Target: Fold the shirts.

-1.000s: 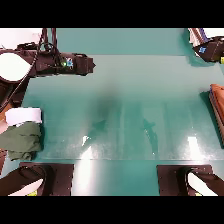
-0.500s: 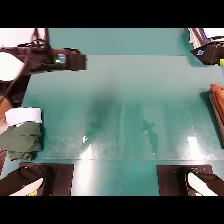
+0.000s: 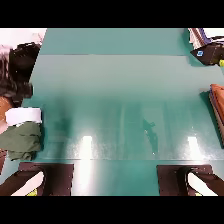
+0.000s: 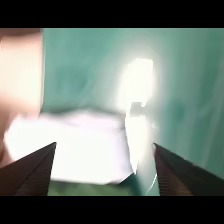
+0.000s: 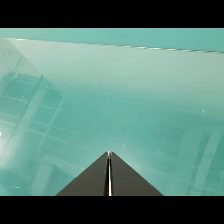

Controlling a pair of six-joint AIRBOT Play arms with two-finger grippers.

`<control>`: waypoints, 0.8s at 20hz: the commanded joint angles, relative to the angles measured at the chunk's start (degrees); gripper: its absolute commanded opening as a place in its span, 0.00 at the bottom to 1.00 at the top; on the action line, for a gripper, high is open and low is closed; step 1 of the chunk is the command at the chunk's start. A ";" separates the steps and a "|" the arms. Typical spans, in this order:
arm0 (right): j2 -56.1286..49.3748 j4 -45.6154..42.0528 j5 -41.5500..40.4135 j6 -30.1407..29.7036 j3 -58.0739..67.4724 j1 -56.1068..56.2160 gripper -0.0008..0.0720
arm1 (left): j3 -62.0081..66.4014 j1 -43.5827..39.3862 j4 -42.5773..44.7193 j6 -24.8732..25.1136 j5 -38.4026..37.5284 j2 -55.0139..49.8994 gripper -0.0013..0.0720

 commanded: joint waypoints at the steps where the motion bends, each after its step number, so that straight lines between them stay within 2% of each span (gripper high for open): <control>1: 0.04 0.02 -0.02 0.04 0.04 0.04 0.03 | -13.00 7.10 1.81 -0.31 6.12 0.04 0.99; 5: 0.04 0.02 0.00 0.02 0.04 0.04 0.03 | -20.92 10.21 1.62 -1.70 15.30 0.02 0.99; 8: 0.04 0.02 -0.02 0.02 0.04 0.04 0.03 | -21.16 10.27 0.50 -1.79 17.90 0.04 0.97; 10: 0.04 0.00 -0.15 0.02 0.04 0.04 0.03 | -20.87 10.27 -0.17 -1.81 15.72 0.07 0.20; 11: 0.04 0.00 -0.22 0.02 0.04 0.04 0.03 | -20.72 10.27 -0.13 -1.81 15.17 0.20 0.06; 16: 0.09 0.07 -0.39 0.02 0.04 0.04 0.03 | -13.77 10.25 -0.50 -4.57 10.67 0.55 0.05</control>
